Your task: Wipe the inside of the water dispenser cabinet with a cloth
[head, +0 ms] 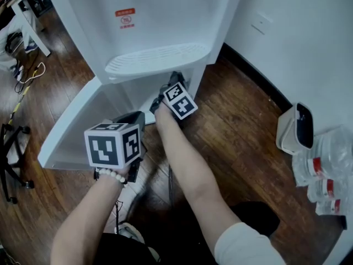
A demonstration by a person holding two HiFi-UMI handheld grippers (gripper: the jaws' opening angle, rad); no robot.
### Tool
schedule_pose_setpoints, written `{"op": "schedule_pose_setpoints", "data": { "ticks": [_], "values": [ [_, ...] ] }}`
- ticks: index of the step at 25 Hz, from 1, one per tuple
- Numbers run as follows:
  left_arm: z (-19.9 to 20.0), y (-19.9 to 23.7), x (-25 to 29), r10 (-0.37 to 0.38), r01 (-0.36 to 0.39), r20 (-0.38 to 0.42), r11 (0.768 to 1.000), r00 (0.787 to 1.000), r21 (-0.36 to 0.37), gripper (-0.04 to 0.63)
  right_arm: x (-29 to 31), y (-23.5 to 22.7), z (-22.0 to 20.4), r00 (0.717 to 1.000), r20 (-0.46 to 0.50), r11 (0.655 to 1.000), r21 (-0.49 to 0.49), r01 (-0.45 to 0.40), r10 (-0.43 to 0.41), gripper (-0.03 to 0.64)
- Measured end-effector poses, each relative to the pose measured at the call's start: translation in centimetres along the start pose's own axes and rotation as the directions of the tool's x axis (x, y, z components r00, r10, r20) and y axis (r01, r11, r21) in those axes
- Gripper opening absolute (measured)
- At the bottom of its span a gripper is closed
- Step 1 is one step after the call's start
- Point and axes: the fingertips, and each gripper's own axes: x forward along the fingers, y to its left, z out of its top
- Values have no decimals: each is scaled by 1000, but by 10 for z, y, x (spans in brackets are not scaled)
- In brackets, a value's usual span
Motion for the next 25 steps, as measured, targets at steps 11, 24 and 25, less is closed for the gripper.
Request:
{"op": "schedule_pose_setpoints", "data": {
  "ticks": [11, 24, 25],
  "values": [
    [10, -9, -3, -1, 1, 33, 1000, 999, 20, -2, -42, 67, 64, 977, 139, 985, 30, -167, 161, 35],
    [7, -6, 9, 18, -18, 22, 1000, 1000, 20, -3, -53, 13, 39, 988, 85, 980, 146, -137, 125, 35],
    [7, -6, 11, 18, -19, 21, 1000, 1000, 20, -3, -51, 7, 34, 990, 76, 982, 142, -125, 115, 35]
  ]
}}
